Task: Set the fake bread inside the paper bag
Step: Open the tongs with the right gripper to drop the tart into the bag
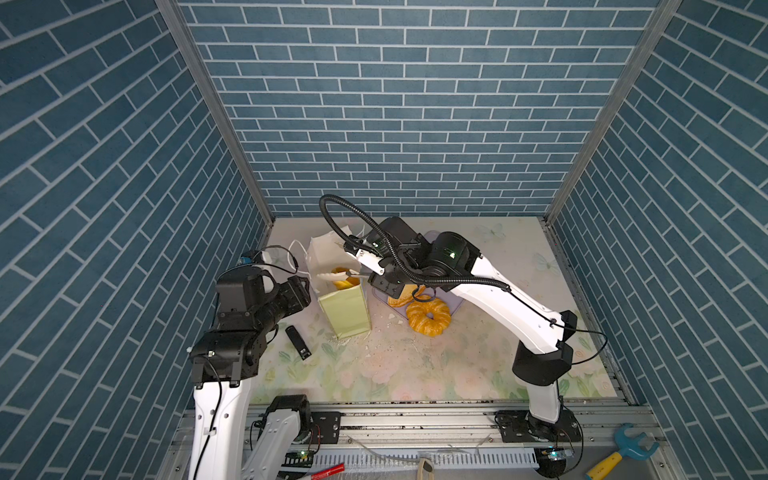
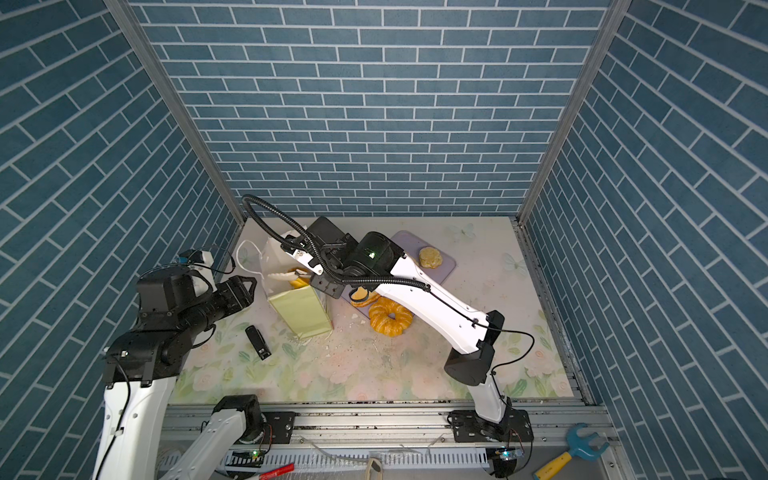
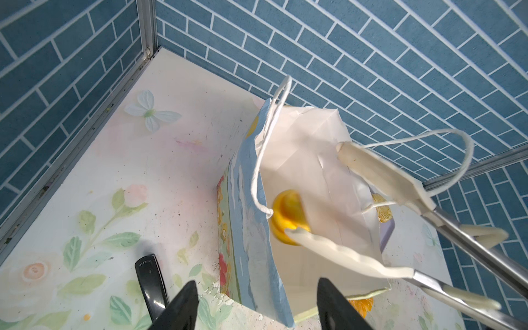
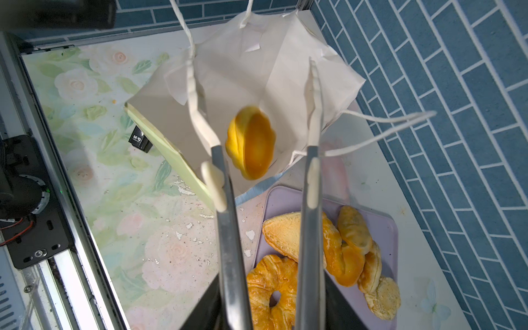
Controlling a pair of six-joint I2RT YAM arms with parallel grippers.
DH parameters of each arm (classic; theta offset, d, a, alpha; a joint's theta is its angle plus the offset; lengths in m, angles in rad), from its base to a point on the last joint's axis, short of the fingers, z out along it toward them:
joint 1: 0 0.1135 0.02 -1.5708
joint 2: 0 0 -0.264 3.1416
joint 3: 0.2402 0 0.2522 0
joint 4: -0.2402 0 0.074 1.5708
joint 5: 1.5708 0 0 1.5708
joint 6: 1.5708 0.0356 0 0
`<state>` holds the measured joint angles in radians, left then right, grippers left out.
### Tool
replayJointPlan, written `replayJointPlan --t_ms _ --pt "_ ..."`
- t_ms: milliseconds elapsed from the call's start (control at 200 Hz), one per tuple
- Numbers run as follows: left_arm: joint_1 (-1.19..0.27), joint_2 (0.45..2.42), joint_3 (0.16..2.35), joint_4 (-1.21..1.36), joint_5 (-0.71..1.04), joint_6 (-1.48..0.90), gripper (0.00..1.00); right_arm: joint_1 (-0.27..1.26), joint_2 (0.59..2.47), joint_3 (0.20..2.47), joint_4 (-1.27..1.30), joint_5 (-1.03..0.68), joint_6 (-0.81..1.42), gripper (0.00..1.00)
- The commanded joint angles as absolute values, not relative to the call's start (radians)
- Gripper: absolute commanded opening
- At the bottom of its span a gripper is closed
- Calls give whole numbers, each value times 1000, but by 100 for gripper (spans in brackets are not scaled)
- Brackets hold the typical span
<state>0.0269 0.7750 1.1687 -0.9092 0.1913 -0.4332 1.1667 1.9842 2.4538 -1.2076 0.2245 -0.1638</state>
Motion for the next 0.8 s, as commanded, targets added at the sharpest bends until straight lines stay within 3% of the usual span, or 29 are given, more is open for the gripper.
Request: replayJointPlan --t_ms 0,220,795 --pt "29 787 1162 -896 206 -426 67 1165 1974 2513 -1205 230 -144 53" --pt "30 815 1190 -880 201 -425 68 1165 1959 2583 -1205 246 -122 57" --pt "29 866 1271 -907 219 -420 68 1089 1819 2606 -1155 327 40 56"
